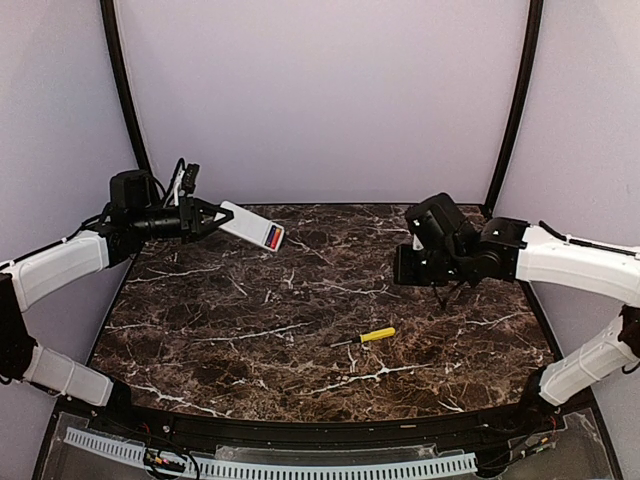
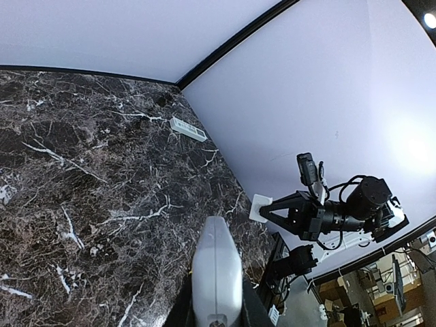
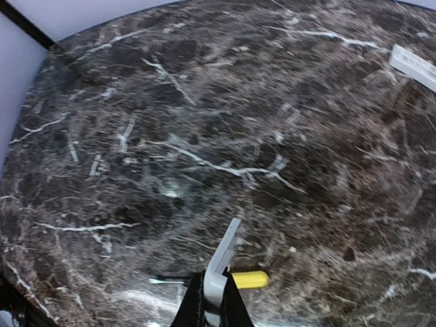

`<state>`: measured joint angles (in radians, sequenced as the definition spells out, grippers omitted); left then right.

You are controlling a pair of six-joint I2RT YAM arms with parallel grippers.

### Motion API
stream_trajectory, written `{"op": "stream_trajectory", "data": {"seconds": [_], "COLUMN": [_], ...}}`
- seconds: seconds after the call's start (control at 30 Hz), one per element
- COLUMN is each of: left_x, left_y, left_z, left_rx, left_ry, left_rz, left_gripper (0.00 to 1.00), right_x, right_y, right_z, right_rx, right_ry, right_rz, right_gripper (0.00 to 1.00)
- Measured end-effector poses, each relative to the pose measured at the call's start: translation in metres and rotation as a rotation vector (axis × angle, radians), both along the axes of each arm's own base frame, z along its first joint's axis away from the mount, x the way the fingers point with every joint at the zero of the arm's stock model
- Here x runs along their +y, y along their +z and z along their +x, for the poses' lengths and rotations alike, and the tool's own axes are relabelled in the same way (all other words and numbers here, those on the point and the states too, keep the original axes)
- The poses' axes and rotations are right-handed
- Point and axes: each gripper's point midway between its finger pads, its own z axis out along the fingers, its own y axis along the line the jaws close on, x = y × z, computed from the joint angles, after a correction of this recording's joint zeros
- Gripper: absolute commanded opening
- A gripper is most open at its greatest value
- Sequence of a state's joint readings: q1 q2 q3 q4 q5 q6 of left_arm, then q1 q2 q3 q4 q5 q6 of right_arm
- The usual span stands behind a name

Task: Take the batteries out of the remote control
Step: Pick up the battery cover at the center of the board.

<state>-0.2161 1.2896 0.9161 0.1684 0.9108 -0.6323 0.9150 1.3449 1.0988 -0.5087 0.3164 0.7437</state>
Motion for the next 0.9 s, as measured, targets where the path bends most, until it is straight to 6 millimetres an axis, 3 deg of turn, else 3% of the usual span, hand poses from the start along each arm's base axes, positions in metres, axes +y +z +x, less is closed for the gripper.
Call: {"op": "stream_trajectory", "data": {"seconds": [0.3, 0.43, 0.6, 0.9], "left_x": [0.0, 0.0, 0.0, 0.0], "left_y": [0.0, 0.0, 0.0, -0.001], "left_z": [0.0, 0.0, 0.0, -0.001], "left_rx": [0.0, 0.0, 0.0, 0.005], "left_ry": [-0.001, -0.001, -0.001, -0.001], "left_rz": [0.0, 0.0, 0.0, 0.002], "left_gripper": [0.0, 0.0, 0.0, 0.0], "right_x": [-0.105, -0.137, -0.158, -0.173], "right_y": [-0.072, -0.09, -0.101, -0.127], "right_z": [-0.016, -0.024, -0.033, -0.046], "right_rx": [0.263, 0.347, 0.411, 0.51], "right_ry": [-0.225, -0.292, -0.335, -0.353], "right_rz": [-0.264, -0.327, -0.394, -0.514], "right_gripper": [0.0, 0.0, 0.0, 0.0]}}
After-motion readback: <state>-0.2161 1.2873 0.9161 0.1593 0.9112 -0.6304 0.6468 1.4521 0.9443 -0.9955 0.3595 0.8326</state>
